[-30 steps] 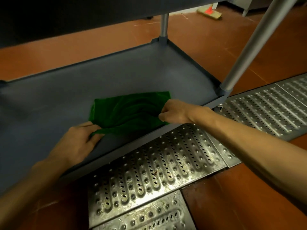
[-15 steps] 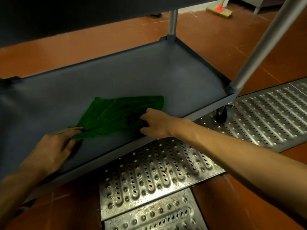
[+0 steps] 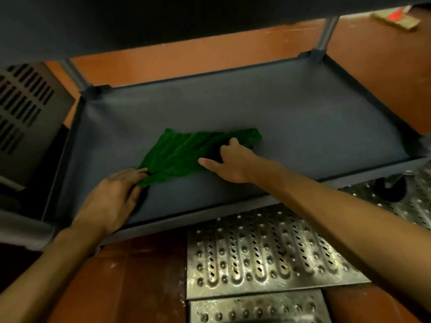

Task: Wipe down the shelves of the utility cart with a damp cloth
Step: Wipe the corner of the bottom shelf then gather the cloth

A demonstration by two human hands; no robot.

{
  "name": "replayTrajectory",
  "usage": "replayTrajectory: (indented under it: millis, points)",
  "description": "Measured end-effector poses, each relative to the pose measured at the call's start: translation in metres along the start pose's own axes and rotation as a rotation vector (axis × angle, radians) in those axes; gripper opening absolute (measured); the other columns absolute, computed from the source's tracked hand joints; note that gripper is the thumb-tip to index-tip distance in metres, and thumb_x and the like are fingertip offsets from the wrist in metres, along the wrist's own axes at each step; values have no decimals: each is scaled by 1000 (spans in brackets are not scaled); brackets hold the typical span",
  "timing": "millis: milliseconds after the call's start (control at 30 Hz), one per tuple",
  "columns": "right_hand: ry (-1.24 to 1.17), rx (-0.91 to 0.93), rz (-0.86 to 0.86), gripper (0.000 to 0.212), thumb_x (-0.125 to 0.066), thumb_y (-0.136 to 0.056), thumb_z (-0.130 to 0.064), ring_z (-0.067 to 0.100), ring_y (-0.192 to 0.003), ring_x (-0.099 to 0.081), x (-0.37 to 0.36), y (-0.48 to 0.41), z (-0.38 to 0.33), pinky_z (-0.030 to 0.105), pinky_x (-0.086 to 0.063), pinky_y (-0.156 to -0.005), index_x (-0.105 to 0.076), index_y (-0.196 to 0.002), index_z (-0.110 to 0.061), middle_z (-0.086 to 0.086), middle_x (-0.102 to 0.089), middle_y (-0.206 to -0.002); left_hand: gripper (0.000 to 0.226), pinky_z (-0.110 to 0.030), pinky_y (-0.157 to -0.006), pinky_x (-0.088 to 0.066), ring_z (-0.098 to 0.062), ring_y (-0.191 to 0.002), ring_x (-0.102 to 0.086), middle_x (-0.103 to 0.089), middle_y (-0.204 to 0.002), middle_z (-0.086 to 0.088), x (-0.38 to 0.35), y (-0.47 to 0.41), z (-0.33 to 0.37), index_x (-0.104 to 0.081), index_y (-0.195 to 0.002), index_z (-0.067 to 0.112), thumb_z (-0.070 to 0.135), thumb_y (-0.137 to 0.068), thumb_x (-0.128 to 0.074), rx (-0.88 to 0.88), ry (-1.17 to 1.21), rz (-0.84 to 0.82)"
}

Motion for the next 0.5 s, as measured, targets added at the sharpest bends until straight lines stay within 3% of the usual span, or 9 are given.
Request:
replayTrajectory:
  millis: [133,300,433,500]
  points:
    - [54,-19,2,63,-36,-93,-69,39,-103,-54,0,-28,-15,52,-43,-99,-49,-71,-11,27,-28,-148,38,-43,-106,-45,-33,-123,-60,-63,-135,-9,3,-2,-9,-65,-128,8,2,-91,-62,29,-29,51]
    - [77,-54,-2,66,-36,-92,-70,43,-121,-47,2,-61,-31,53,-37,-106,-50,-71,-9,28,-21,-154,42,-46,-106,-47,-34,-127,-57,-60,-140,-8,2,-13,-30,-61,-135,11,8,-93,-60,115,-33,82]
    - [49,-75,10,81,-34,-89,-76,45,-140,-26,5,-87,-50,54,-27,-113,-60,-109,-2,27,-10,-159,43,-44,-110,-44,-28,-132,-53,-55,-146,-3,-2,-8,-46,-57,-140,16,12,-96,-55,174,56,139]
    - [19,-84,25,94,-34,-85,-80,45,-145,-16,4,-98,-61,55,-22,-115,-54,-130,0,25,-3,-161,43,-47,-111,-43,-27,-133,-53,-54,-146,-3,-9,-3,-52,-57,-139,17,25,-98,-47,176,60,158]
Point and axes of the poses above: each hand's wrist, its own y-axis away from the middle knuckle, its own x-axis out of the back of the hand, z = x × y, the point moved 9 cm from there along -y, towards the middle knuckle
